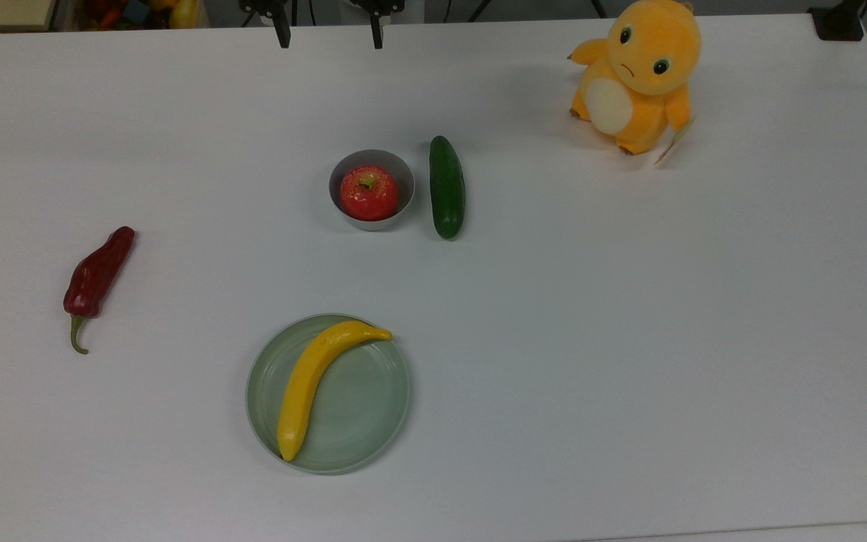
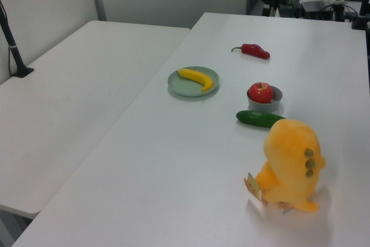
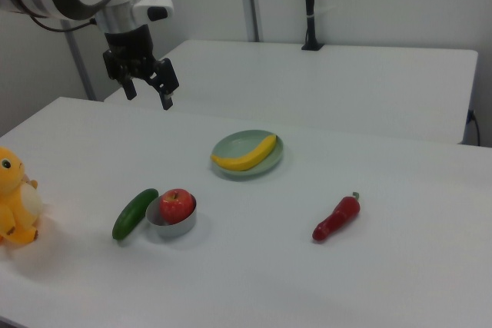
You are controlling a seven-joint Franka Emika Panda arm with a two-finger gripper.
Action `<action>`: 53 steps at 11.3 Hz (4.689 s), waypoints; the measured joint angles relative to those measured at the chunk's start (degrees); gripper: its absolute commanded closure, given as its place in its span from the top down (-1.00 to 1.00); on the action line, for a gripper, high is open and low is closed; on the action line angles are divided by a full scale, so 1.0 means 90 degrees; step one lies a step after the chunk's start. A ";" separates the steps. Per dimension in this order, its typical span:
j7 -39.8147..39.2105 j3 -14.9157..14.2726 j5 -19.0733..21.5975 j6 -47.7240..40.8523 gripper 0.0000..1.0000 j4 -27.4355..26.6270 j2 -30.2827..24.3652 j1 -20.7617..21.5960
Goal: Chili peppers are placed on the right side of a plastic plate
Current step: 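Move the open gripper from rest toward the red chili pepper, then lower the gripper over the red chili pepper and close on it, then lift the chili pepper and carry it toward the green plate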
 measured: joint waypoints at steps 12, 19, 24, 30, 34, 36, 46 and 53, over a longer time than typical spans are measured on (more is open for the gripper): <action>-0.0105 0.0000 0.0000 -0.0008 1.00 -0.0127 0.0004 0.0009; -0.0761 -0.0592 0.0000 0.1245 1.00 -0.0142 0.0469 -0.0135; -0.1361 -0.1316 0.0186 0.3010 1.00 -0.0180 0.1144 -0.0563; -0.1364 -0.1436 0.0186 0.3968 1.00 -0.0234 0.2262 -0.1035; -0.1364 -0.1453 0.0266 0.4527 1.00 -0.0240 0.2873 -0.1329; -0.1364 -0.1452 0.0368 0.4961 1.00 -0.0263 0.3223 -0.1334; -0.1586 -0.1443 0.0642 0.5609 -1.00 -0.0278 0.3678 -0.1322; -0.2091 -0.0947 0.0640 0.5614 -1.00 -0.0023 0.3413 -0.1216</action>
